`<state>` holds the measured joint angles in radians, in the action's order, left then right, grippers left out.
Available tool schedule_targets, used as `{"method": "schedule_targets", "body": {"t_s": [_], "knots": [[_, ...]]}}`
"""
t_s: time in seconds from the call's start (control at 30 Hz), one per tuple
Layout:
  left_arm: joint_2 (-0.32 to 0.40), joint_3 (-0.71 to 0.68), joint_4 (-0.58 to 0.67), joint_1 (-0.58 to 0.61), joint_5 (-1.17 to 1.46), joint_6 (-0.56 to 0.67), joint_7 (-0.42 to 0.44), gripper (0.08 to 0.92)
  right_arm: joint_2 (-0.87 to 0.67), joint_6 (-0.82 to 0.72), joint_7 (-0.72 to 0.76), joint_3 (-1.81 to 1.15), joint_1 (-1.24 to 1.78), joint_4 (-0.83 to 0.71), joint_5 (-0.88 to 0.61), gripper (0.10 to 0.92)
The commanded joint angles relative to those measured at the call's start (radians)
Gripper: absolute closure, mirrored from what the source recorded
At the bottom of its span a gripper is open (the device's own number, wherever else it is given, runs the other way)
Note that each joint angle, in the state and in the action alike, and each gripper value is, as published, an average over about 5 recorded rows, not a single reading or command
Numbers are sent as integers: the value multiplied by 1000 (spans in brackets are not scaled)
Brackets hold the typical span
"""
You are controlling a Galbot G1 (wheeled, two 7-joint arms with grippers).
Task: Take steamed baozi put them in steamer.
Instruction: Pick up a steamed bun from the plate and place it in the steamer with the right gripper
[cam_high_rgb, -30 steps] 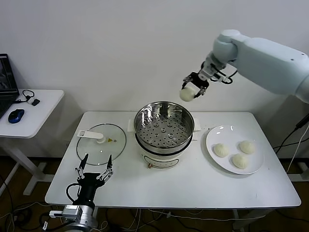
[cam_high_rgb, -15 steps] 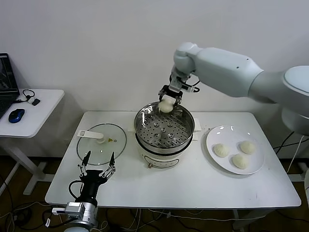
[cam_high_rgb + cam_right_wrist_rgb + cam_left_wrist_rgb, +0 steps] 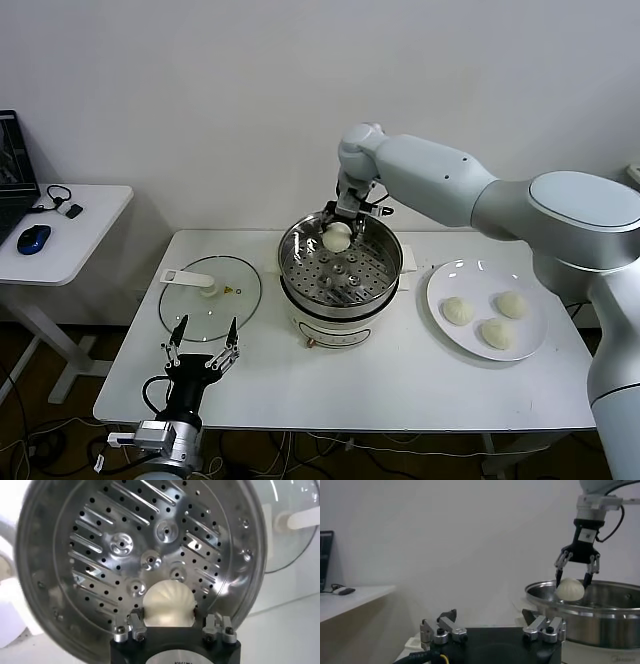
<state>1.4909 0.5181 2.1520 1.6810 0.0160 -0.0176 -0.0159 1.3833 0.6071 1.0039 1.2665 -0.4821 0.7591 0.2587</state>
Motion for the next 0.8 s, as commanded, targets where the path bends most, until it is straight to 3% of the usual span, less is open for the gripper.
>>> {"method": "schedule_targets", "body": {"t_s": [0.03,0.63,0.8], "knots": [[-1,3,-1,2,4,1,0,177,33,25,-7,-61,57,-86,103,364],[-1,-1,-3,5,5,2,0,177,33,28,-9,-109,85,-127,148,357],[-1,0,-3,6,5,2,0,177,31,32,-10,-111,86,-124,134,279]]}}
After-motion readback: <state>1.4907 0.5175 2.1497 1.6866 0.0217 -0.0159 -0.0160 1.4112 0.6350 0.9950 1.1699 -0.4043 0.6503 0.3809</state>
